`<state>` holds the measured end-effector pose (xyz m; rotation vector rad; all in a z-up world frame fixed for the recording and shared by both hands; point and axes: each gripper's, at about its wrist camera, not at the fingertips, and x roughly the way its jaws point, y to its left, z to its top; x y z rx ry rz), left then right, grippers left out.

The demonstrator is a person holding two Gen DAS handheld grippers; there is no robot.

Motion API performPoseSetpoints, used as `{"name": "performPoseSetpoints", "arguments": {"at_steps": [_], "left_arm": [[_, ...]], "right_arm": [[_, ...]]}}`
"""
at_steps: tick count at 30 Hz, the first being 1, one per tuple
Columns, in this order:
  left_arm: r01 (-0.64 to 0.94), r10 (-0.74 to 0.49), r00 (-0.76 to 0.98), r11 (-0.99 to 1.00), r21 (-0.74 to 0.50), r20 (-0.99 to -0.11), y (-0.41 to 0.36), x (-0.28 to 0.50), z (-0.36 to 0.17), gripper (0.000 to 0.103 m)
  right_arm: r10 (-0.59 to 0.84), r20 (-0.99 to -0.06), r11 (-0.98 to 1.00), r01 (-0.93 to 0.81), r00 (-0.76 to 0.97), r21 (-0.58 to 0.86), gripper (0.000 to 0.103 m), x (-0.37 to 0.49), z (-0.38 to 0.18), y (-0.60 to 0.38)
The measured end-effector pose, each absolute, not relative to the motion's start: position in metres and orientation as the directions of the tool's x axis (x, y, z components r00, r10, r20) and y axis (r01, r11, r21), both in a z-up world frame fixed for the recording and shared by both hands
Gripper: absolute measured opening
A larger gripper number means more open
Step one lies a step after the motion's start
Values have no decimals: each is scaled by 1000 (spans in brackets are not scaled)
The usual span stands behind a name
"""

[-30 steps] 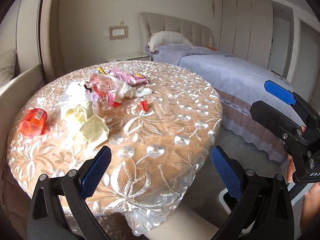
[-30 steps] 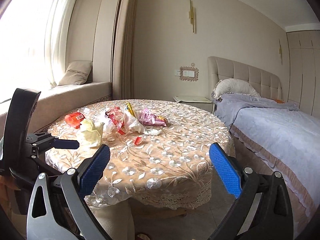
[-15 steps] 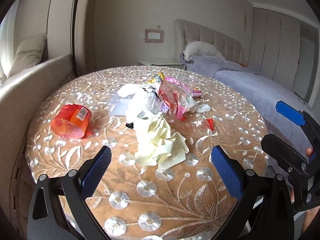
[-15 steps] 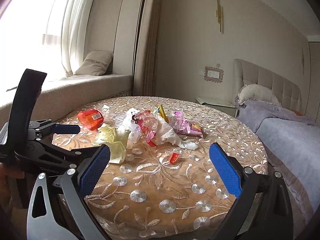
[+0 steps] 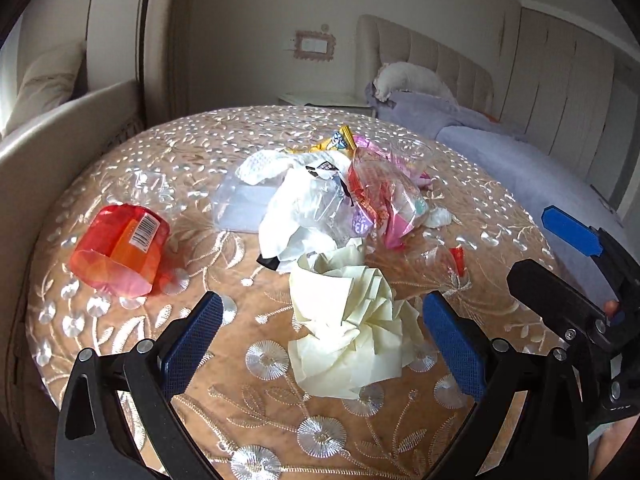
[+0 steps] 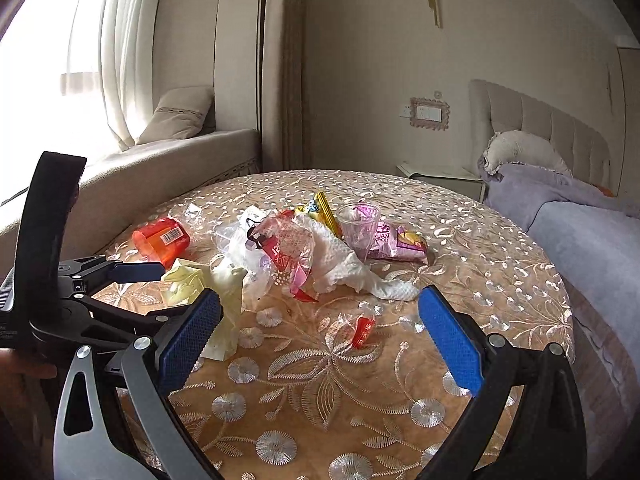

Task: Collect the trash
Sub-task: 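Grasp the pale yellow paper with the left tool while the right tool grasps the red snack wrapper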

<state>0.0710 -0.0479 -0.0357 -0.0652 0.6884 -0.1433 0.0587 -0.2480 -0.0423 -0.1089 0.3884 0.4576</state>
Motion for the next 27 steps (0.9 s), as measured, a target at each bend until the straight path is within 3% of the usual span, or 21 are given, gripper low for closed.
{"name": "performPoseSetpoints", "arguments": {"at_steps": [4, 6, 8, 9, 13, 19, 20, 21, 25, 26, 27], "left_arm": [[126, -185, 737, 983, -137, -651, -46, 84, -42, 98], [144, -216, 722, 976, -162, -658, -45, 90, -46, 91], [169, -257, 705, 966, -196, -661, -44, 94, -48, 53], [175, -260, 705, 966, -192, -660, -45, 95, -48, 50], [160, -185, 739, 982, -98, -648, -47, 86, -39, 49], [102, -147, 776, 989, -109, -613, -20, 69, -21, 49], [92, -142, 780, 989, -113, -609, -16, 67, -20, 49], [82, -137, 783, 990, -117, -607, -12, 66, -19, 49], [61, -132, 789, 989, -138, -600, -3, 62, -18, 49], [60, -136, 789, 988, -144, -599, -1, 61, -18, 49], [61, -139, 789, 987, -149, -599, 0, 59, -18, 49]], "right_arm": [[404, -397, 895, -446, 824, -16, 99, 70, -40, -244], [405, -405, 894, -447, 819, -11, 99, 75, -40, -242], [405, -416, 892, -451, 814, -13, 99, 78, -42, -239], [405, -422, 891, -453, 811, -16, 99, 79, -42, -238], [411, -431, 885, -464, 803, -21, 99, 86, -41, -229], [420, -462, 881, -473, 782, 1, 99, 107, -35, -210], [427, -486, 874, -485, 762, 7, 94, 112, -36, -205], [440, -509, 865, -501, 740, 20, 81, 118, -37, -201], [411, -581, 861, -509, 703, -7, 63, 134, -45, -184], [402, -595, 859, -511, 696, -18, 52, 137, -48, -180], [396, -603, 861, -509, 692, -17, 32, 140, -49, -179]]}}
